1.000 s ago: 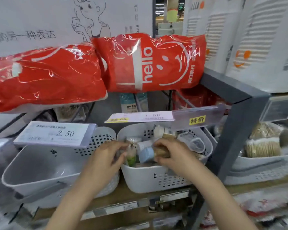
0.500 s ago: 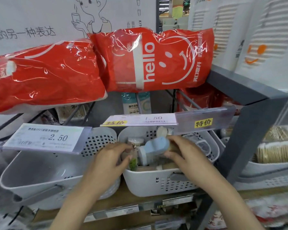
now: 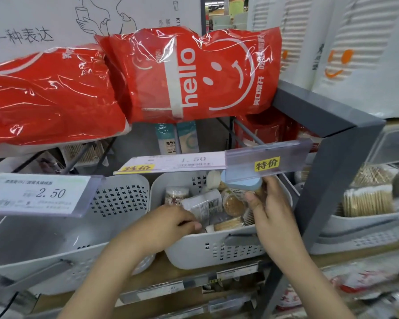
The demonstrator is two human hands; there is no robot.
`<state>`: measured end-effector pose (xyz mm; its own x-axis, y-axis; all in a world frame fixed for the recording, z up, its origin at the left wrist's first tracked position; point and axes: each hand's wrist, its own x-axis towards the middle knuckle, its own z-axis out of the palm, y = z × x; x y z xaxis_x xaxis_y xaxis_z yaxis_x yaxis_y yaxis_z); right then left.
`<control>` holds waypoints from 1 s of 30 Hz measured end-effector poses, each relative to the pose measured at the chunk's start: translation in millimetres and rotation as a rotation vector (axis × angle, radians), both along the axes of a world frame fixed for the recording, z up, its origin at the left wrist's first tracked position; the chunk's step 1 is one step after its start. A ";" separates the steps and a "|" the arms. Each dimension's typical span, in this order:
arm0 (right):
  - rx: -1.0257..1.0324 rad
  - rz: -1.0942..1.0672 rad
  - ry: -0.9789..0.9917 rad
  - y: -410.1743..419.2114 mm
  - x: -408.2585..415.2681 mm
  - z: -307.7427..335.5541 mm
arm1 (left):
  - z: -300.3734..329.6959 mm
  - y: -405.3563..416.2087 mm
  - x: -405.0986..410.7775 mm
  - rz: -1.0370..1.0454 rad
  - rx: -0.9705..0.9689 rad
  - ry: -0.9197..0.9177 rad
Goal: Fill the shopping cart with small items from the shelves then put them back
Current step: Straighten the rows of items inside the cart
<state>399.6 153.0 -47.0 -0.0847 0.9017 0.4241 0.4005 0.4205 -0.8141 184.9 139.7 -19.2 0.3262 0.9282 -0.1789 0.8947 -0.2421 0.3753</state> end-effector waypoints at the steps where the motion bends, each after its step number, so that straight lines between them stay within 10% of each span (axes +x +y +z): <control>1: -0.002 -0.001 -0.001 0.1 0.4 -0.2 | 0.4 2.9 -0.9 0.007 -0.060 0.027; 8: -0.007 0.013 -0.009 0.1 1.7 -0.9 | -2.3 13.2 -6.0 0.038 -0.242 0.036; 20: -0.014 0.031 -0.027 1.2 3.2 -1.6 | 19.6 -6.2 -16.4 0.032 -0.220 -0.521; 30: -0.009 0.082 0.003 -1.0 4.5 -3.7 | 9.2 -31.7 -11.1 0.366 0.235 -1.055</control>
<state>404.1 151.9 -50.7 -0.1568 0.8956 0.4162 0.3629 0.4442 -0.8192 173.9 107.9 -10.0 -0.0865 0.9728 0.2150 0.1911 -0.1955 0.9619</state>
